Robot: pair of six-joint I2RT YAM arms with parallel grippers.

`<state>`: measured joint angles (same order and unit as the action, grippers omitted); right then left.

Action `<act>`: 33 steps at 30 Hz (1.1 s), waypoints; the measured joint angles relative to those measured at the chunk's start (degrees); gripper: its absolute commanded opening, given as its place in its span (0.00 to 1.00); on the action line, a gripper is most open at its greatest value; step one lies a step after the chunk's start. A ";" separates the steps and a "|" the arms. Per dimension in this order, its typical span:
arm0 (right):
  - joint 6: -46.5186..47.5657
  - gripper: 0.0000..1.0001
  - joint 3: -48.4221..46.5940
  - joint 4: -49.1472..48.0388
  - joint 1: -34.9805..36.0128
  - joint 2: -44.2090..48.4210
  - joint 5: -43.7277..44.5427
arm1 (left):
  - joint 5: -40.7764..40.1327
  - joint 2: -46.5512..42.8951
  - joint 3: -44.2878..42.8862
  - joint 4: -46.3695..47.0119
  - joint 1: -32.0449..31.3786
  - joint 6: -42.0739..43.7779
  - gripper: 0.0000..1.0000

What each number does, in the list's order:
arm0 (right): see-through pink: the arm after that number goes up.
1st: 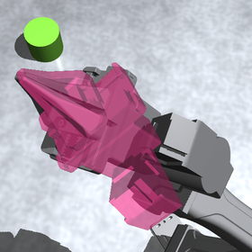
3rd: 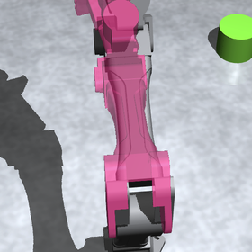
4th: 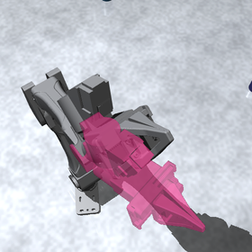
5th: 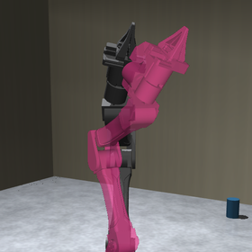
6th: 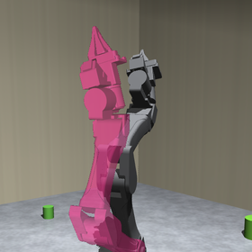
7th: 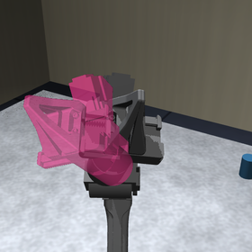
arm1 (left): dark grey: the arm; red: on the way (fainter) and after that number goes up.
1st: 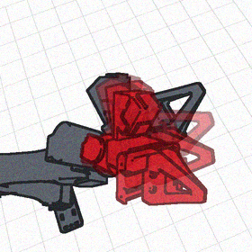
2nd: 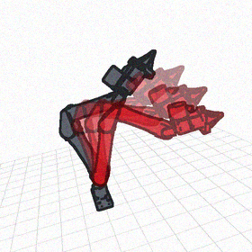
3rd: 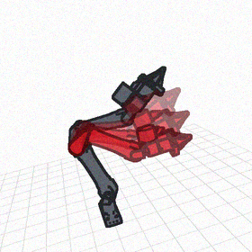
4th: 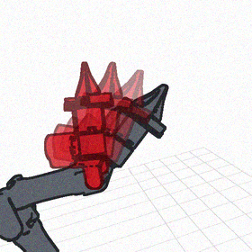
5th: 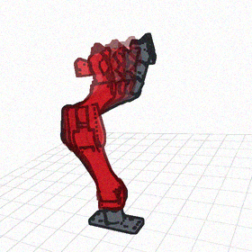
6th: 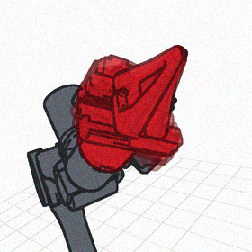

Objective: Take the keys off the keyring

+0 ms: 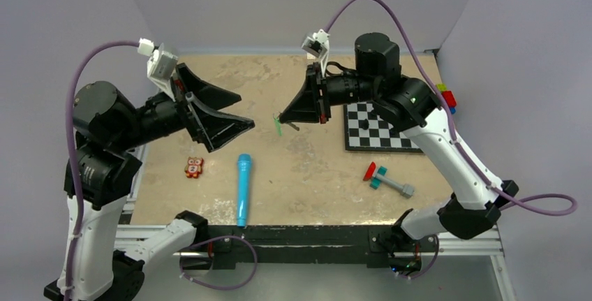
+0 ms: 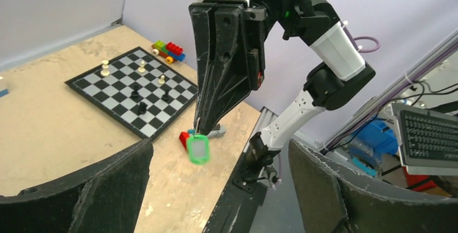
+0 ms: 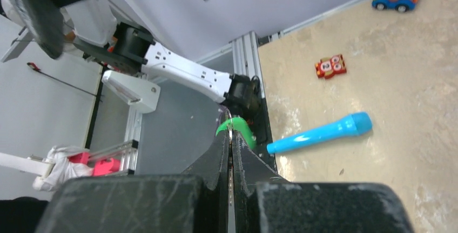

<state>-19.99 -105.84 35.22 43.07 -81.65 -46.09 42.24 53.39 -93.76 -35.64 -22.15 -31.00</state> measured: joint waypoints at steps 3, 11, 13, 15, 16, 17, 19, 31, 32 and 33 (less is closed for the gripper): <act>2.89 0.00 0.31 5.09 0.07 0.15 0.22 | -0.52 0.26 -3.21 -5.62 0.00 5.14 0.90; 8.17 0.00 0.76 17.09 4.02 -1.97 6.69 | 2.36 1.29 3.06 -9.31 0.00 11.39 0.90; 8.70 0.00 0.90 19.47 5.77 -3.19 9.09 | 2.93 1.84 5.35 -10.25 0.00 12.41 0.94; 8.96 0.00 1.25 21.24 7.23 -4.37 10.58 | 3.17 2.80 6.54 -11.41 0.00 13.14 0.97; 9.01 0.00 1.60 21.86 7.91 -4.96 11.13 | 3.39 3.48 6.67 -12.55 0.00 13.40 0.97; 8.98 0.00 2.03 22.18 8.44 -5.29 11.41 | 3.52 4.13 6.67 -13.57 0.00 13.66 0.97; 8.63 0.00 3.34 22.27 9.09 -5.31 12.28 | 3.69 5.70 6.60 -16.11 0.02 13.86 0.93; 8.76 0.00 4.07 20.76 9.09 -4.81 8.13 | 11.61 6.54 12.35 -17.42 0.33 13.68 0.70; 8.74 0.00 3.85 20.15 9.09 -4.79 7.10 | 12.41 6.16 12.33 -17.40 0.33 13.75 0.69; 8.72 0.00 3.52 19.54 9.09 -4.79 5.99 | 13.11 5.75 12.31 -17.40 0.33 13.79 0.67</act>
<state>-11.27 -102.32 54.76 52.16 -86.43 -40.10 55.35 59.13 -81.45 -53.04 -21.82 -17.21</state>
